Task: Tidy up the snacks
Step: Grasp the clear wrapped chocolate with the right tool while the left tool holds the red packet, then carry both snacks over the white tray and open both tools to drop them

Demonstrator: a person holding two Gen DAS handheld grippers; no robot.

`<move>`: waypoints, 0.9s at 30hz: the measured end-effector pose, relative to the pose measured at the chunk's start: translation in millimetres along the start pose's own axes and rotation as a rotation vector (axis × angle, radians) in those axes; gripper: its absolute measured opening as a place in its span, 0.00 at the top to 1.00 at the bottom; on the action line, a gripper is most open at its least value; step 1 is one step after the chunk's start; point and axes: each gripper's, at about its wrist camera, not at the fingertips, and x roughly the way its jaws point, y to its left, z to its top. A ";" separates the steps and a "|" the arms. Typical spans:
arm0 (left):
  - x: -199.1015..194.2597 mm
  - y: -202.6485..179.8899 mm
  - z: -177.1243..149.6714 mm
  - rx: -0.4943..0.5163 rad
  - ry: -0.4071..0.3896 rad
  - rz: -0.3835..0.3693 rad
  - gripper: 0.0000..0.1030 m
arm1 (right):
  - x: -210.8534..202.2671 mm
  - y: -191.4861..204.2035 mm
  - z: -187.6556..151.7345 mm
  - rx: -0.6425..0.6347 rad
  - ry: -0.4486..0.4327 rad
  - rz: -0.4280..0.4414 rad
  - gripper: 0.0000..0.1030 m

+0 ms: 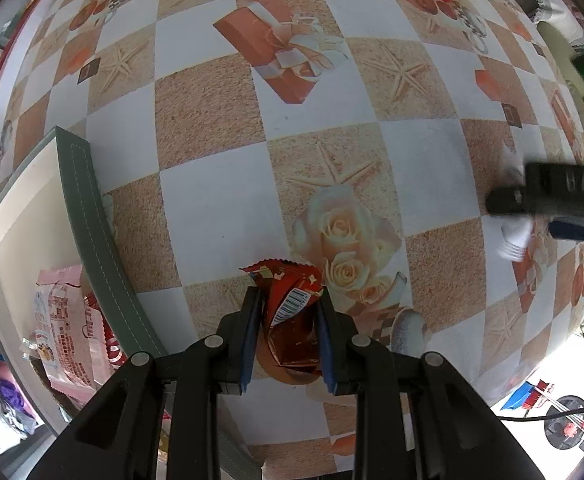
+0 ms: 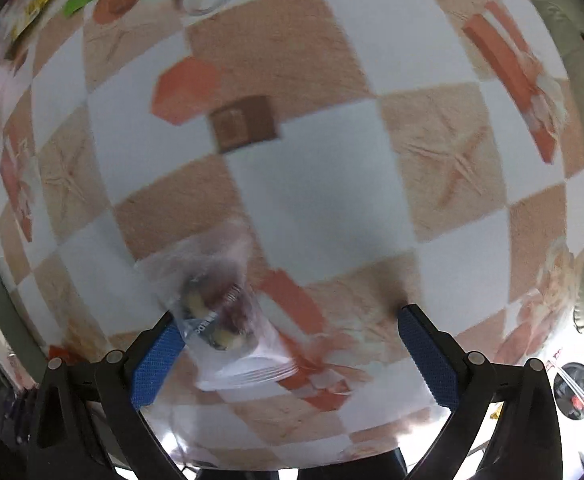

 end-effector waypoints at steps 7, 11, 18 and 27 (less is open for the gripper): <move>-1.2 0.9 -1.3 0.003 -0.004 -0.003 0.71 | -2.6 35.5 -9.1 -0.177 -0.056 -0.041 0.00; -1.4 0.8 -1.7 0.007 -0.005 -0.003 0.71 | -1.6 51.6 -13.4 -0.255 -0.045 -0.056 0.00; -1.7 0.6 -5.2 0.008 -0.012 -0.018 0.70 | -5.2 71.9 -31.2 -0.314 -0.058 -0.058 0.17; -16.5 11.6 -15.0 -0.012 -0.042 -0.058 0.76 | -33.8 68.4 -48.0 -0.287 -0.097 0.093 0.67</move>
